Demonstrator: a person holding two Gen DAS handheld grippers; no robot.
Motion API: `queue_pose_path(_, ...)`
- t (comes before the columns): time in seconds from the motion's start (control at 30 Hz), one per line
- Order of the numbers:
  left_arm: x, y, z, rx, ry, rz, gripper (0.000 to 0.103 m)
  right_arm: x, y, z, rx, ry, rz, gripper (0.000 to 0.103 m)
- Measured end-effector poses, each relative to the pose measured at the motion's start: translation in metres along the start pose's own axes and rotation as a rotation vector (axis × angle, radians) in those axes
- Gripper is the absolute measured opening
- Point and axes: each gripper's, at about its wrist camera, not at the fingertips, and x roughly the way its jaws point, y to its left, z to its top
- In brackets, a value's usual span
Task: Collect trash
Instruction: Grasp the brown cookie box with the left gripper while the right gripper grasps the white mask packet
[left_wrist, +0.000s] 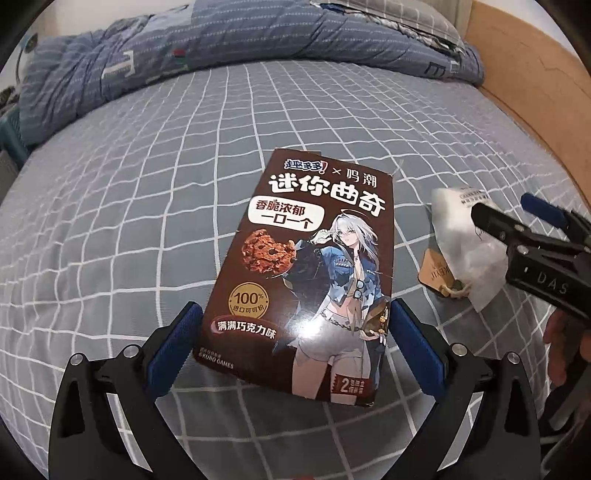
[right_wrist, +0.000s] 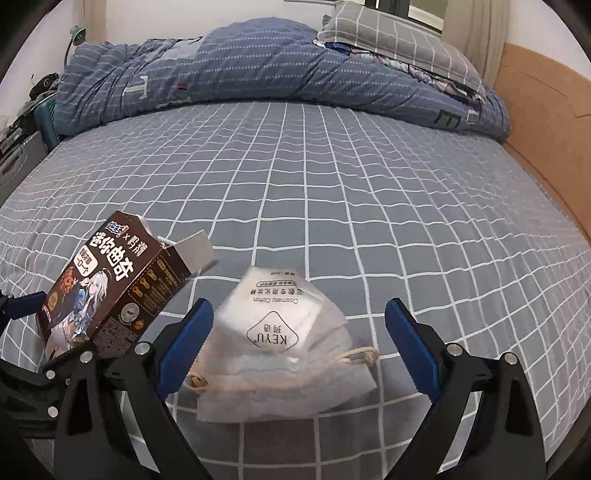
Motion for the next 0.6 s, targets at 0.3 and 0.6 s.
queue_pose_path(0.3, 0.011, 0.002, -0.001, -0.014, 0.006, -0.019, 0.097, 0.019, 0.001, -0.007, 0.012, 0.062, 0.045, 0.077)
queue_pose_path(0.6, 0.015, -0.005, -0.006, -0.001, 0.01, 0.027, 0.094, 0.021, -0.002, -0.01, 0.003, 0.082, 0.064, 0.033)
